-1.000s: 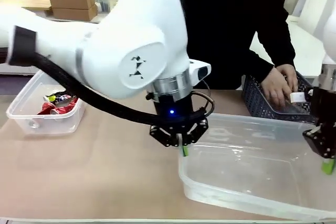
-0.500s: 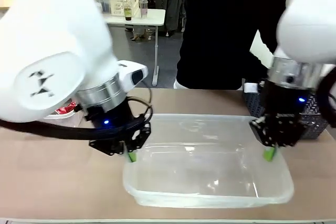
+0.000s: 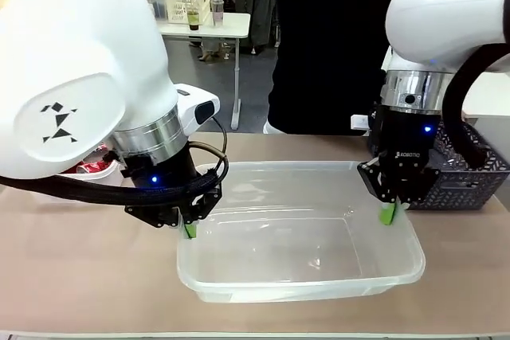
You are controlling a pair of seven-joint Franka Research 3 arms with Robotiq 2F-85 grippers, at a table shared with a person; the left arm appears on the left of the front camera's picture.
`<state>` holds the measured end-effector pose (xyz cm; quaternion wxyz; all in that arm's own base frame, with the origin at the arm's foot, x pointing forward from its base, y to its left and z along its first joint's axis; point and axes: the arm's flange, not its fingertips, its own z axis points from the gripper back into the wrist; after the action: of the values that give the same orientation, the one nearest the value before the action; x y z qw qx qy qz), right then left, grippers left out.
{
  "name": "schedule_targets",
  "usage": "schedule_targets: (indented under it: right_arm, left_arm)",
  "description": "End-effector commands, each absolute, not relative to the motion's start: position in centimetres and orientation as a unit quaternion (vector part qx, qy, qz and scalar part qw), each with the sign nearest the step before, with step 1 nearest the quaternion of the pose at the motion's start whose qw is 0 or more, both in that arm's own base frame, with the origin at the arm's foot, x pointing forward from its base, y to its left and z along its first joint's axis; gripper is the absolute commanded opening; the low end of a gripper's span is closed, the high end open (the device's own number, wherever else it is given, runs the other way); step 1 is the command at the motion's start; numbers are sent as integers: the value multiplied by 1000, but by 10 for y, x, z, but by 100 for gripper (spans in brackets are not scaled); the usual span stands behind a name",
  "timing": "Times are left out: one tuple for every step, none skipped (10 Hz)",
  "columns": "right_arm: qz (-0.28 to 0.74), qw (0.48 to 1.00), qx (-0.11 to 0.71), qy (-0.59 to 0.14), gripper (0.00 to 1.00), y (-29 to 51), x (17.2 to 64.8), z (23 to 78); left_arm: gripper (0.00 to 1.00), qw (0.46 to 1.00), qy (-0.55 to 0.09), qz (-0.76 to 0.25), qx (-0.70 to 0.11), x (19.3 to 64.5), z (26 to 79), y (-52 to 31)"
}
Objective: Sort the waste into each basket.
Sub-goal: Pick up the Organizing box on the right side of the table and lift it.
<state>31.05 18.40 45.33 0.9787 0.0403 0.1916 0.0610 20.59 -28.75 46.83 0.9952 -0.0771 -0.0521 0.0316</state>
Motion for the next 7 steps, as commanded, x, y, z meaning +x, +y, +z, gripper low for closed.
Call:
schedule_targets:
  right_arm:
    - [62,978,42,195,6,186,315,453]
    - [35,977,27,209,6,189,331,454]
    - [28,979,46,197,6,197,352,465]
    - [30,976,61,205,6,202,369,478]
    - [16,974,71,213,6,207,389,489]
    - [26,971,79,226,6,213,405,494]
    - [23,970,74,232,6,218,417,493]
  left_arm:
    - [0,995,-52,33,-84,205,469,-285]
    - [4,995,-52,32,-77,206,468,-288]
    - [4,996,-60,12,-70,229,477,-291]
    - [4,996,-64,-12,-55,244,484,-291]
    - [4,996,-69,-21,-55,260,494,-285]
    - [4,996,-68,-18,-54,277,498,-279]
    - [4,997,-56,-18,-57,293,499,-270]
